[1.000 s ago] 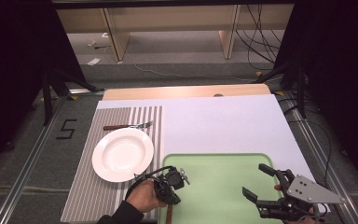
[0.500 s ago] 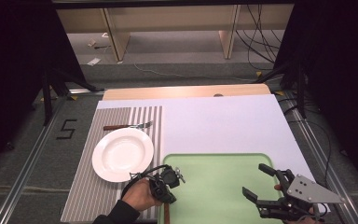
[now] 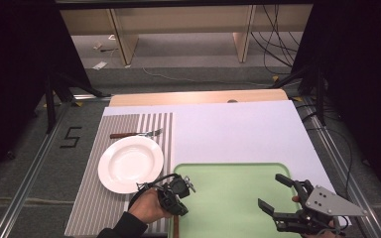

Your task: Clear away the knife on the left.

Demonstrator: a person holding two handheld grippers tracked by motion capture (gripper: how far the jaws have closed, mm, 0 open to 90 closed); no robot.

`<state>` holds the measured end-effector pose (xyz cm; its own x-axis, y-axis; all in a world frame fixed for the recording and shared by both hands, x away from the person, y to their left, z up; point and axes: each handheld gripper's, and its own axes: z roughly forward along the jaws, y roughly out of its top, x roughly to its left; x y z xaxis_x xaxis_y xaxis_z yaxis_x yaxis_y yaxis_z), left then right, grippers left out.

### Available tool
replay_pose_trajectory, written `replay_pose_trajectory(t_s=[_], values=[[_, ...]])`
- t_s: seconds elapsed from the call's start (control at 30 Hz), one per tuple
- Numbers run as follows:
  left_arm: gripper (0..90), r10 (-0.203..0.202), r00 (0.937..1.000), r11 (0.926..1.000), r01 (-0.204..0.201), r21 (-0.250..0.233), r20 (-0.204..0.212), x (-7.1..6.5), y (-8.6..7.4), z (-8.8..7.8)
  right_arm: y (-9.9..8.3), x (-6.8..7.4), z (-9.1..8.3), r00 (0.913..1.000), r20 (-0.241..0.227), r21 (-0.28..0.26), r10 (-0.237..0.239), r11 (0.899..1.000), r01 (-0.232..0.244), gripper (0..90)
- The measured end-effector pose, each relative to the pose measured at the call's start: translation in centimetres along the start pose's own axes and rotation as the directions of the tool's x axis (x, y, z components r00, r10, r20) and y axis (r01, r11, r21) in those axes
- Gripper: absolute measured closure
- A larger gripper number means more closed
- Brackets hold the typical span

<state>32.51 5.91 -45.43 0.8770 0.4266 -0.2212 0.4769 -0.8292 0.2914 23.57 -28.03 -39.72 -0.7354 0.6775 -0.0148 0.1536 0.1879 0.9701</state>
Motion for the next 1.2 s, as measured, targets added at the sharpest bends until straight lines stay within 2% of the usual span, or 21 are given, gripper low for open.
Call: replay_pose_trajectory(t_s=[0.13,0.17,0.2,0.23,0.27,0.3,0.43,0.57,0.63,0.73,0.8,0.87,0.93,1.0,1.13,1.17,1.2], values=[[65.7,-0.009,0.9998,0.9994,0.01,-0.034,0.019,-0.2,0.0,-0.3,0.0,0.0,0.0,1.0,0.001,-0.002,0.001,1.0,-0.001,15.4],[60.6,0.03,0.9994,0.9984,-0.029,-0.048,0.017,0.1,0.1,-0.4,0.0,0.0,0.0,1.0,0.001,-0.002,0.002,1.0,-0.002,15.4],[55.0,0.008,0.9999,0.998,-0.007,-0.063,0.015,-0.1,0.1,-0.5,0.0,0.0,0.0,1.0,0.001,-0.001,0.001,1.0,-0.001,15.4],[49.3,0.019,0.9998,0.997,-0.018,-0.076,0.008,-0.1,0.2,-0.6,0.0,0.0,0.0,1.0,0.001,-0.001,0.001,1.0,-0.001,15.4],[44.5,0.009,1.0,0.9961,-0.009,-0.088,0.001,-0.3,0.1,-0.7,0.0,0.0,0.0,1.0,0.0,-0.002,0.0,1.0,0.0,15.4],[40.7,0.035,0.9994,0.9945,-0.035,-0.098,-0.008,-0.1,0.2,-0.8,0.0,0.0,0.0,1.0,0.001,-0.002,0.0,1.0,0.0,15.4],[34.6,0.036,0.9993,0.9894,-0.037,-0.141,-0.013,-0.1,0.2,-1.1,0.0,0.0,0.0,1.0,0.001,-0.001,0.001,1.0,-0.001,15.4],[29.5,0.062,0.9976,0.9823,-0.067,-0.175,-0.03,-0.1,0.2,-1.3,0.0,0.0,0.0,1.0,0.001,-0.002,0.0,1.0,0.0,15.4],[27.8,0.054,0.9982,0.98,-0.058,-0.191,-0.027,-0.3,0.2,-1.5,0.0,0.0,0.0,1.0,0.001,-0.001,0.001,1.0,-0.001,15.4],[25.6,0.067,0.9969,0.97,-0.075,-0.231,-0.041,-0.4,0.1,-1.8,0.0,0.0,0.0,1.0,0.001,-0.001,0.001,1.0,-0.001,15.4],[23.6,0.06,0.9971,0.9638,-0.07,-0.257,-0.046,-0.4,0.0,-2.1,0.0,0.0,0.0,1.0,0.001,-0.002,0.0,1.0,0.0,15.4],[23.0,0.076,0.9954,0.9537,-0.089,-0.287,-0.058,-0.3,-0.1,-2.4,0.0,0.0,0.0,1.0,0.001,-0.002,0.001,1.0,-0.001,15.4],[22.1,0.066,0.9953,0.9457,-0.085,-0.314,-0.07,-0.4,-0.2,-2.7,0.0,0.0,0.0,1.0,0.001,-0.001,0.001,1.0,-0.001,15.4],[21.4,0.092,0.9919,0.9348,-0.116,-0.336,-0.087,-0.2,-0.3,-2.9,0.0,0.0,0.0,1.0,0.001,-0.001,0.001,1.0,-0.001,15.4],[19.9,0.088,0.9911,0.9208,-0.119,-0.371,-0.1,-0.3,-0.6,-3.2,0.0,0.0,0.0,1.0,0.002,-0.001,0.001,1.0,-0.001,15.4],[19.6,0.114,0.9866,0.9145,-0.15,-0.376,-0.117,-0.2,-0.6,-3.3,0.0,0.0,0.0,1.0,0.0,0.0,0.0,1.0,0.0,15.4],[19.2,0.092,0.9895,0.913,-0.129,-0.387,-0.111,-0.4,-0.7,-3.3,0.0,0.0,0.0,1.0,0.001,0.001,0.0,1.0,0.0,15.4]])
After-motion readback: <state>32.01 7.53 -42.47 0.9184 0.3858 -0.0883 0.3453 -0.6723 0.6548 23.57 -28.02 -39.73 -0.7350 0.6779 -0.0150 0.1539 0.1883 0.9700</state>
